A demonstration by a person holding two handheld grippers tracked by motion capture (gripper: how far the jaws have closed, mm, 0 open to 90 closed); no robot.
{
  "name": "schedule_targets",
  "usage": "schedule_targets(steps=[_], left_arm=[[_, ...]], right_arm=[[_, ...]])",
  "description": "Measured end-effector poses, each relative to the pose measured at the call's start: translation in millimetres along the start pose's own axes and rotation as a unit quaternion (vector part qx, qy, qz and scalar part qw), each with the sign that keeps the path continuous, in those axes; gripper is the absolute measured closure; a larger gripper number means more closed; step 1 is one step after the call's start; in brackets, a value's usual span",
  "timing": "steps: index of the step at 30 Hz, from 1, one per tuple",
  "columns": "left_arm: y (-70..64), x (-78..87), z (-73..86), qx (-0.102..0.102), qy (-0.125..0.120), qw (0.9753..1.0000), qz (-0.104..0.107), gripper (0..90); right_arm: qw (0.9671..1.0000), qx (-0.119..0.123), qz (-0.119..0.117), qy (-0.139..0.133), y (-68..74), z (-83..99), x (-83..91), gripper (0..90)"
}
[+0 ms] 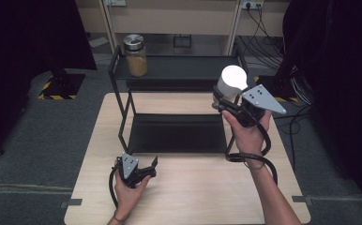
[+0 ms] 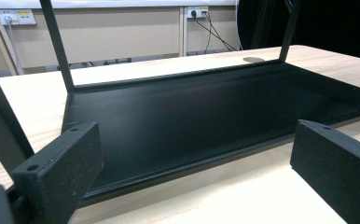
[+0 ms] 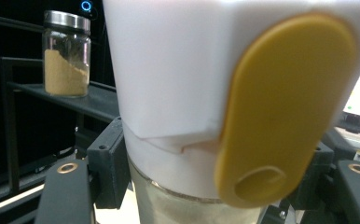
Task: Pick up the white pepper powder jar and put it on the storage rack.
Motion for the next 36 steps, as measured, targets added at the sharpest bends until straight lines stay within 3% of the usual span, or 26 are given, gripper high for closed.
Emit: schedule_targets(steps=[6,23,36], left_arm=[[0.0,0.0,0.0,0.000,0.000,1.0000,0.000,1.7],[0.4,-0.4,-0.3,0.002,0.001,1.0000,0.001,1.7],[0.9,-0.6,-0.3,0.004,0.001,1.0000,0.002,1.7]], right_arm=[[1.0000,0.008,0.003,-0.005,-2.8,-11.2,-6.5,30.8],[0.9998,-0.005,0.019,-0.010,-18.3,-33.1,-36.5,30.8],[0.9993,-0.013,0.032,0.017,-30.2,-45.6,-72.5,30.8]])
Point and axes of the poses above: each handheld gripper's, and its own axes: x roughly backward along the jaws, z roughly out of its underside, y roughly to its left, the point moved 7 cm from there along -x, roughly forward along the jaws
